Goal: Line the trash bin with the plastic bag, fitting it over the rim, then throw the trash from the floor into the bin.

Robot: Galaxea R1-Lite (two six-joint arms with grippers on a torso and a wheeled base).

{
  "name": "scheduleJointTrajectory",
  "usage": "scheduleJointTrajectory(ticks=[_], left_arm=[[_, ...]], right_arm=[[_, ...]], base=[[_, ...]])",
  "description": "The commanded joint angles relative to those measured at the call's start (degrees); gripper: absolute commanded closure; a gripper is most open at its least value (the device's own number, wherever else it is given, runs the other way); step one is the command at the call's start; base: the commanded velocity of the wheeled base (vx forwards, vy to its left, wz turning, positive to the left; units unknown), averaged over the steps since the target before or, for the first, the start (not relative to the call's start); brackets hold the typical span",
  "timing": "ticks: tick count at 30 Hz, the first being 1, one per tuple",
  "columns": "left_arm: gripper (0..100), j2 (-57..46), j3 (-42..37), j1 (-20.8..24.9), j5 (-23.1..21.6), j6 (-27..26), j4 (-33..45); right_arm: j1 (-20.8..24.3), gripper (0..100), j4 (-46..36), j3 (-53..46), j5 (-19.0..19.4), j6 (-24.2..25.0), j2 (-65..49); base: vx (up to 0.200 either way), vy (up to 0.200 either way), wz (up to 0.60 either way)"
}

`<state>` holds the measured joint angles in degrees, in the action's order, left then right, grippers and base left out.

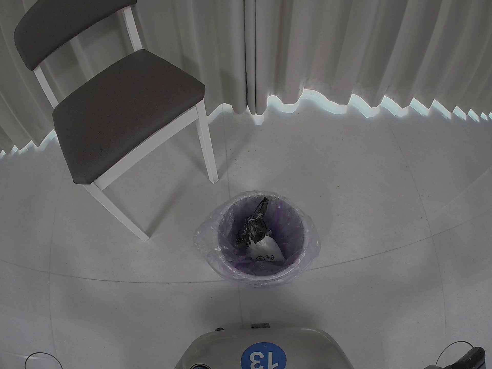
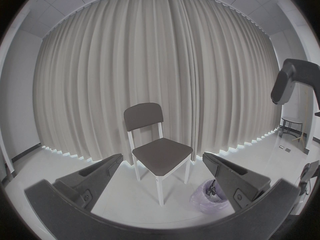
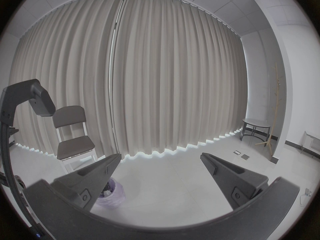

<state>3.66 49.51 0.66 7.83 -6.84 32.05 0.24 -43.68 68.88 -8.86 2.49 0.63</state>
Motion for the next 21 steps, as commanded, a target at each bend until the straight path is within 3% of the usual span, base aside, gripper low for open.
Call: scheduleJointTrajectory(ticks=[1,5,10,12,13,16,19,21], left_arm=[[0,-3.66,-2.66,-0.66,-2.64,2.09,2.49],[0,-3.66,-12.15,-0.66,-4.05,8.16,-5.42],[0,-3.66,-35.36,-0.66,-8.18,4.73,-31.61],[0,-3.57,-39.75,-0.66,-9.5,3.59,-36.36],[0,-3.66,-45.64,-0.66,-10.2,2.27,-40.84],[0,-3.66,-49.51,-0.66,-9.76,2.27,-40.49],[0,-3.66,-49.24,-0.66,-7.91,5.17,-33.81],[0,-3.66,-48.71,-0.66,-7.83,7.54,-33.28]], right_arm=[[0.02,0,0.88,-2.43,0.69,0.5,-0.63],[-0.07,0,8.08,-12.36,1.39,2.61,-0.63],[-0.07,0,31.37,-33.54,6.23,2.61,-0.63],[0.02,0,36.03,-37.59,7.54,2.61,-0.63],[-0.07,0,41.92,-44.18,8.77,2.61,-0.63],[0.02,0,44.65,-51.56,9.21,2.79,-0.63],[-0.07,0,45.09,-57.1,10.09,4.1,-0.63],[0.02,0,46.14,-59.47,11.59,5.16,-0.63]], base=[[0.0,0.0,0.0],[0.0,0.0,0.0],[0.0,0.0,0.0],[0.0,0.0,0.0],[0.0,0.0,0.0],[0.0,0.0,0.0],[0.0,0.0,0.0],[0.0,0.0,0.0]])
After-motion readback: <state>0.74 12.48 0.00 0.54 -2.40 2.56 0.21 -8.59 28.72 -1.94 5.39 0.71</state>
